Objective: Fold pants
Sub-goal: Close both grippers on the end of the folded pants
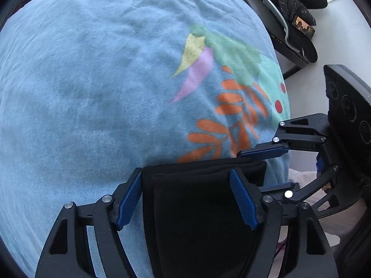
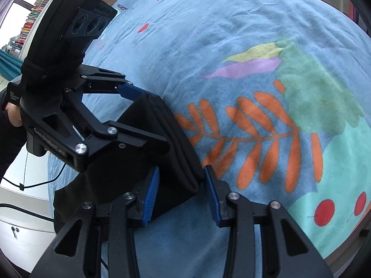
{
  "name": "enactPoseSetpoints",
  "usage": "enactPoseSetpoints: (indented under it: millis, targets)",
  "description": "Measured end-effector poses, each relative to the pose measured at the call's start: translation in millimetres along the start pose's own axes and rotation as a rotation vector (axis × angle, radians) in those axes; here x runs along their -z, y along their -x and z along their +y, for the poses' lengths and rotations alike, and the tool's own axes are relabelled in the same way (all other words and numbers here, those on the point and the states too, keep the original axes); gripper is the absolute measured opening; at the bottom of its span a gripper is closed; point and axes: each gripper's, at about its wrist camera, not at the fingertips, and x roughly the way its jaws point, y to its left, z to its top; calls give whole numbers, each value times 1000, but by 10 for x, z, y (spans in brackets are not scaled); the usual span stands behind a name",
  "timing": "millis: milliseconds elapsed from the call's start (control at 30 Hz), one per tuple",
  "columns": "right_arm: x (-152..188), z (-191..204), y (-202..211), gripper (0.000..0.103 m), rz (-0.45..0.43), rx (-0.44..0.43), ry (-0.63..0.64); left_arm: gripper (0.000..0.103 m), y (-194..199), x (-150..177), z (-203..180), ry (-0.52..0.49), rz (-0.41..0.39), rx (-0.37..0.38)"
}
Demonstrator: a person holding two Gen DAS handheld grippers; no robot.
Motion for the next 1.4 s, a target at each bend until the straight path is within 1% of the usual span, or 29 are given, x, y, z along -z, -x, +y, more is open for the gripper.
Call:
enactPoseSetpoints:
  millis: [133, 233, 300, 333, 400, 433, 467, 533, 600, 667, 833, 1000, 1133, 1200, 1267, 1400]
  targets:
    - [21, -8, 57, 21, -13, -19, 9, 68, -39, -23, 47, 23, -1, 15]
    - [12, -12, 65, 21, -10, -20, 15, 68, -72, -41, 60, 34, 10, 7]
    - [-8, -12, 25, 8, 14, 9, 25, 68, -53, -39, 79, 31, 25, -7]
    - [-9, -11, 3, 7, 21, 14, 25, 68, -56, -49, 73, 29, 33, -14]
    - [-31, -24, -32, 0, 35, 17, 17, 64, -70, -65, 43, 21, 46, -36]
    - [-42, -24, -48, 0, 42, 19, 14, 57, -74, -70, 22, 9, 52, -50]
    - [-58, -20, -54, 0, 47, 22, 16, 50, -80, -69, -5, 4, 53, -46]
    - [-83, 17, -49, 0, 48, 26, 30, 40, -69, -69, -34, 8, 51, -26]
    - [-104, 95, -44, 0, 49, 44, 58, 35, -48, -55, -73, 2, 39, -23]
    - [-106, 131, -14, 0, 41, 44, 62, 33, 7, -36, -115, -1, 16, -25]
    - [-110, 230, 139, 0, -1, 32, 71, 32, 231, 65, -248, -20, -59, -22]
    - [-51, 457, 432, 0, -53, 23, 128, 31, 579, 292, -449, -47, -155, -30]
    - [23, 763, 661, 0, -93, 20, 204, 31, 884, 569, -662, -56, -233, -54]
    - [37, 977, 738, 0, -111, 19, 239, 31, 1065, 748, -753, -60, -275, -68]
    - [106, 1194, 840, 0, -128, 21, 284, 31, 1220, 962, -856, -58, -322, -82]
    - [273, 1610, 998, 0, -146, 27, 357, 31, 1465, 1428, -982, -21, -411, -92]
